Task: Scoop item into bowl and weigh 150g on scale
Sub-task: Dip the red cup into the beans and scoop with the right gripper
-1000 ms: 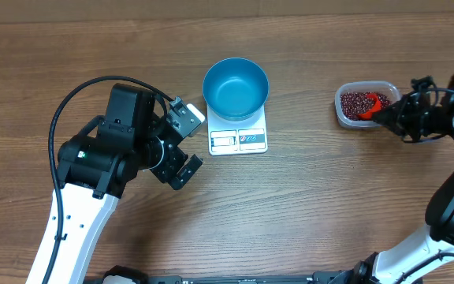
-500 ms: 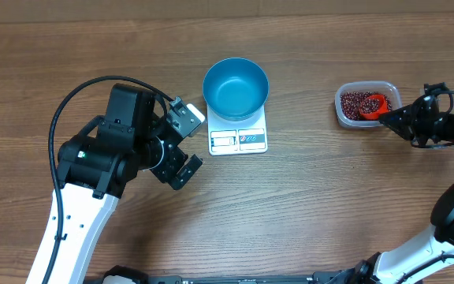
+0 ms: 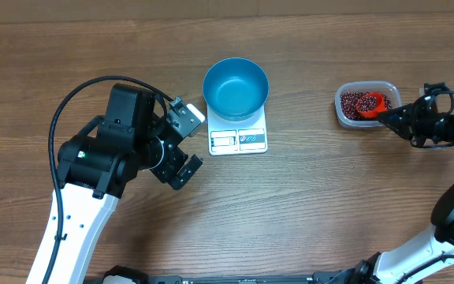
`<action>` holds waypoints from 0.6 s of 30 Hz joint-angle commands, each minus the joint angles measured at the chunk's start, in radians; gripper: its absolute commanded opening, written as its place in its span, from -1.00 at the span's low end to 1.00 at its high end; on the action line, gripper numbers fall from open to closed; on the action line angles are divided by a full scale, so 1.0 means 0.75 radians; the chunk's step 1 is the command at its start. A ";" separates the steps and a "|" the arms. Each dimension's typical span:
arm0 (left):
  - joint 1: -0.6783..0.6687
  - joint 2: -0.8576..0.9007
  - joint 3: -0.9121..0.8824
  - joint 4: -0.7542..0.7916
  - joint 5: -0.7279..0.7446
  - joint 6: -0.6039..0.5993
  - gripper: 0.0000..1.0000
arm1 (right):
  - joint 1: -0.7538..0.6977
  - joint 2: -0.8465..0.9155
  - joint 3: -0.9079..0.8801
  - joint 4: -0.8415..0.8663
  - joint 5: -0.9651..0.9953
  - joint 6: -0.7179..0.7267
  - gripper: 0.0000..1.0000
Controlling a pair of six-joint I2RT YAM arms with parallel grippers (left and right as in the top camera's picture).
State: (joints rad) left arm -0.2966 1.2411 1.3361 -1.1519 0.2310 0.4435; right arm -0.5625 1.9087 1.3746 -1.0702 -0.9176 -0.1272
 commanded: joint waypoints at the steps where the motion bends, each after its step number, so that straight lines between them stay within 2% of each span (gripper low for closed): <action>1: 0.003 0.004 0.031 0.005 0.006 -0.013 0.99 | -0.008 0.009 0.016 -0.010 -0.078 -0.035 -0.92; 5: 0.002 0.004 0.031 0.005 0.006 -0.014 0.99 | -0.008 0.009 0.016 -0.035 -0.192 -0.081 -0.92; 18: 0.003 0.004 0.031 0.005 0.006 -0.014 0.99 | -0.008 0.009 0.016 -0.107 -0.308 -0.122 -0.92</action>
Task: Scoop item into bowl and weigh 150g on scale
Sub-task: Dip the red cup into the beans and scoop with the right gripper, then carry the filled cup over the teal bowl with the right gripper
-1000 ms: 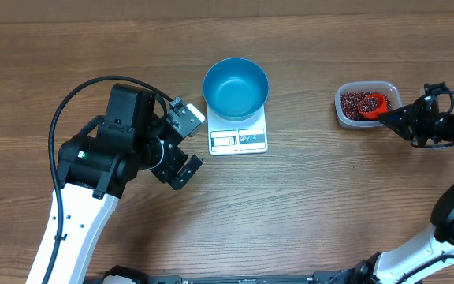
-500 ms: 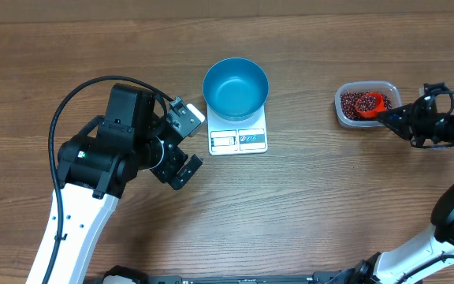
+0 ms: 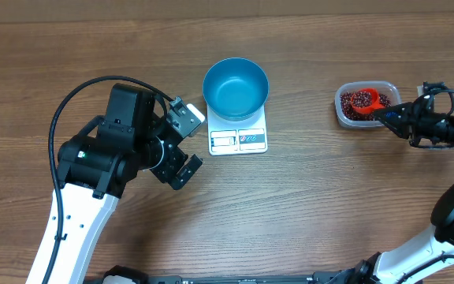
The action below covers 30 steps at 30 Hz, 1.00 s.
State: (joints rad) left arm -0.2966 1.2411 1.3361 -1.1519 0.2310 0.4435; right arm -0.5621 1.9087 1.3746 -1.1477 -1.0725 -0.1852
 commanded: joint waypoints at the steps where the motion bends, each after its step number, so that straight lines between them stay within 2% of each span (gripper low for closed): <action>1: 0.002 0.004 0.031 0.005 0.006 -0.013 0.99 | -0.008 0.009 0.016 -0.005 -0.115 -0.044 -0.92; 15: 0.002 0.004 0.031 0.005 0.006 -0.014 0.99 | 0.080 0.007 0.016 -0.019 -0.268 -0.044 -0.92; 30: 0.002 0.004 0.031 0.005 0.006 -0.013 0.99 | 0.391 0.006 0.020 0.036 -0.346 -0.028 -0.92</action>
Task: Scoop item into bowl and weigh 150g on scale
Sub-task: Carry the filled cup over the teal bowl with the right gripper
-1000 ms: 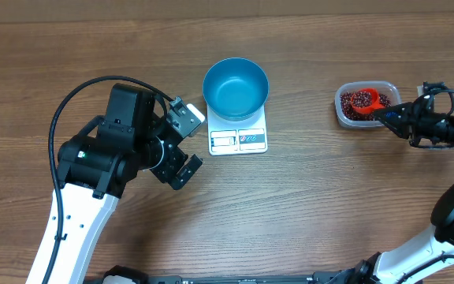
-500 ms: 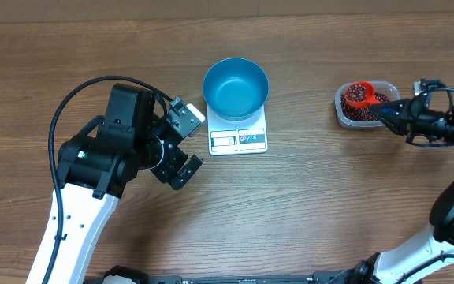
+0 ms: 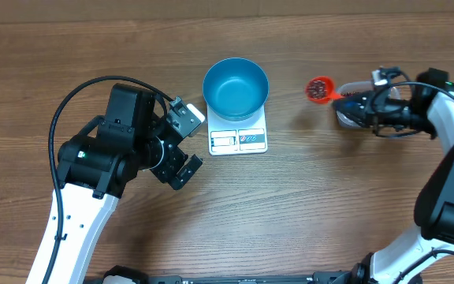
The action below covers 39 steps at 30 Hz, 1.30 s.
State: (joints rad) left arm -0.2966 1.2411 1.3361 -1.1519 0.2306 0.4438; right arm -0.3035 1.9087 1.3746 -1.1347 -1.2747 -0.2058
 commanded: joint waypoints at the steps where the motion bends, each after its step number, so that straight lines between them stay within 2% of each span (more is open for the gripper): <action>1: 0.003 0.004 0.031 0.005 0.007 -0.014 0.99 | 0.061 0.006 0.020 0.025 -0.091 -0.001 -0.93; 7: 0.002 0.004 0.031 0.005 0.007 -0.014 0.99 | 0.153 0.006 0.045 0.055 -0.118 0.002 -0.92; 10: 0.003 0.004 0.031 0.005 0.007 -0.014 0.99 | 0.198 0.006 0.063 0.109 -0.117 0.066 -0.92; 17: 0.003 0.004 0.031 0.005 0.007 -0.014 0.99 | 0.320 0.006 0.072 0.393 -0.091 0.319 -0.92; 22: 0.002 0.004 0.031 0.005 0.007 -0.014 0.99 | 0.423 0.006 0.072 0.581 -0.066 0.416 -0.92; 34: 0.003 0.004 0.031 0.005 0.007 -0.014 0.99 | 0.601 0.006 0.072 0.789 0.419 0.397 -0.92; 39: 0.002 0.004 0.031 0.005 0.007 -0.014 0.99 | 0.665 0.006 0.072 0.794 0.601 0.305 -0.92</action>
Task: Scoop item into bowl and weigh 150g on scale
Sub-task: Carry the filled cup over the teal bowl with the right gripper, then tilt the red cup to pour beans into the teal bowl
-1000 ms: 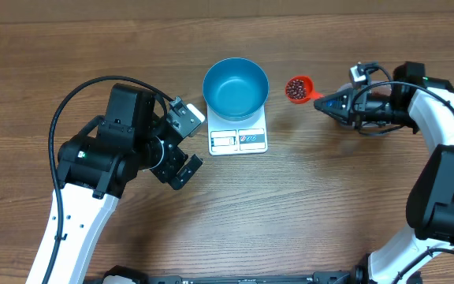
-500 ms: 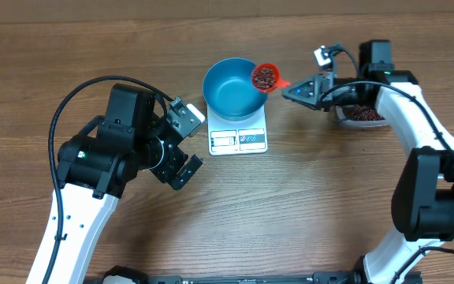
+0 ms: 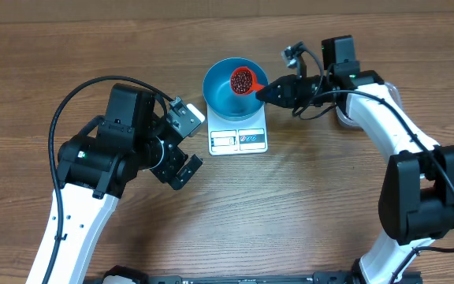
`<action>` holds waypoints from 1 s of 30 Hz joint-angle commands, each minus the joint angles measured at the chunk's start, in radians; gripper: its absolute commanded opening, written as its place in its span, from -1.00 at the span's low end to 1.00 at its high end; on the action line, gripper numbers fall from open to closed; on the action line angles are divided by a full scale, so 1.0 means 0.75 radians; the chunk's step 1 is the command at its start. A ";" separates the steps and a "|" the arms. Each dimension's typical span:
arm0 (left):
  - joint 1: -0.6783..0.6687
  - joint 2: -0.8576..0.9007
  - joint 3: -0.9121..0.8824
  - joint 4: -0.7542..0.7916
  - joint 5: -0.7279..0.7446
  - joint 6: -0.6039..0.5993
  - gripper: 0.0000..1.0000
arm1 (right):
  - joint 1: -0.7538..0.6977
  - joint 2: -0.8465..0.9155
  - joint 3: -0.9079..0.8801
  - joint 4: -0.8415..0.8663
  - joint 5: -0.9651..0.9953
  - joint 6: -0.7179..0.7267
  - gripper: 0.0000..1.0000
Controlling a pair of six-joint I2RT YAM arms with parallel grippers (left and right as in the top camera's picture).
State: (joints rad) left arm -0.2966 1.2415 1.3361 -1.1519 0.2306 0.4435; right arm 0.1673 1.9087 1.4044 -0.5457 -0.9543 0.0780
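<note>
A blue bowl (image 3: 231,102) stands on a small white scale (image 3: 238,140) at the table's middle. Over the bowl hangs a red scoop (image 3: 243,80) heaped with dark red beans. My right gripper (image 3: 268,92) is shut on the scoop's handle, just right of the bowl's rim. The bean container (image 3: 344,117) at the right is mostly hidden behind my right arm. My left gripper (image 3: 182,143) stands open left of the scale, holding nothing.
The wooden table (image 3: 306,205) stretches around the scale. My left arm's black cable (image 3: 77,99) loops at the left. My right arm (image 3: 385,118) reaches across from the right side.
My right gripper has moved left with the loaded scoop, from between container and bowl to over the bowl. The left arm has not moved.
The scoop lay in the bean container with my right gripper shut on it. Then it sat deeper among the beans. Later it was held full, clear of the container to the left. Now it hangs over the blue bowl.
</note>
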 commanded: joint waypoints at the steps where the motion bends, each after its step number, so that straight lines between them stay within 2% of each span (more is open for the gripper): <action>1: 0.002 0.003 0.031 0.005 0.007 -0.014 0.99 | 0.052 0.005 0.033 0.009 0.215 -0.082 -0.92; 14: 0.003 0.003 0.031 0.005 0.007 -0.014 0.99 | 0.207 -0.042 0.087 -0.025 0.643 -0.151 -0.92; 30: 0.003 0.003 0.031 0.005 0.007 -0.013 0.99 | 0.288 -0.049 0.097 -0.080 0.796 -0.251 -0.92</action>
State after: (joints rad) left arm -0.2966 1.2415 1.3361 -1.1519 0.2310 0.4435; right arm 0.3702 1.9087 1.4380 -0.6064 -0.3950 -0.0822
